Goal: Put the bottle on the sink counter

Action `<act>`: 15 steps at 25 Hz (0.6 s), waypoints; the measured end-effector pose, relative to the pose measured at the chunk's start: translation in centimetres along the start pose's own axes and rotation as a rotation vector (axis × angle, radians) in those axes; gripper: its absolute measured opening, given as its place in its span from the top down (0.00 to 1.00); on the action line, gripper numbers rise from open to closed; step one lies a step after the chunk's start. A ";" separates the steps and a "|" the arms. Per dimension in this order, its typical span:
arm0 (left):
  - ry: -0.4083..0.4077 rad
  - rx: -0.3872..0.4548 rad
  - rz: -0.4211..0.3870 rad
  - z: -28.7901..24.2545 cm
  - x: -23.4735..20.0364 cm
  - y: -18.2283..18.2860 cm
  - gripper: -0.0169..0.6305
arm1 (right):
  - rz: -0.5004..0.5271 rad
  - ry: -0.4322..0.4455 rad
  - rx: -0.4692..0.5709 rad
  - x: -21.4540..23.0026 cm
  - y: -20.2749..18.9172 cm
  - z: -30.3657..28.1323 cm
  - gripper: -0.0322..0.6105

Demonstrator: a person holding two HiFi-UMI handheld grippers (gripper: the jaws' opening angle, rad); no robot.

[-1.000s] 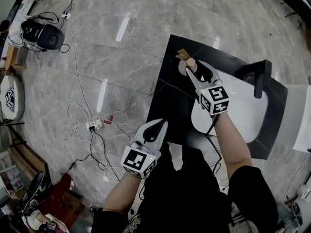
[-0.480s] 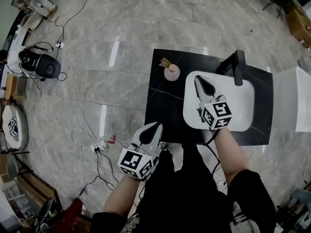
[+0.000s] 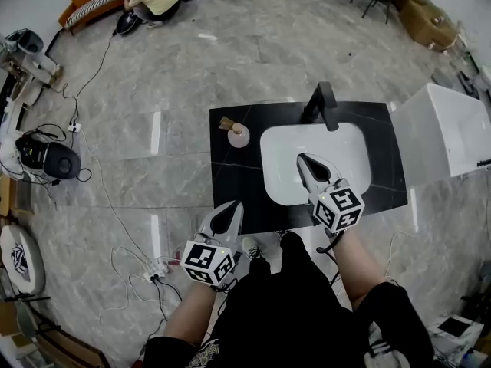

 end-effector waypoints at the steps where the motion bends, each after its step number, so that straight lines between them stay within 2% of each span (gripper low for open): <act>1: -0.014 -0.003 0.000 -0.1 0.1 -0.2 0.97 | 0.000 -0.016 0.002 -0.1 -0.1 1.0 0.91; 10: -0.102 -0.042 -0.035 -0.6 3.0 -0.2 0.97 | -0.017 -0.133 0.020 -0.1 0.1 9.6 0.91; 15: -0.100 -0.047 -0.068 -0.7 5.8 -0.5 0.97 | -0.043 -0.134 0.029 0.8 -0.6 13.2 0.91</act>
Point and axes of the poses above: the fingertips, and each gripper's own axes: z backward along the fingers, x to its right, y out of its top, the point moved 10 cm from there along z, backward along the fingers, and after that the axes turned 2 degrees about z, right-handed, at the moved point
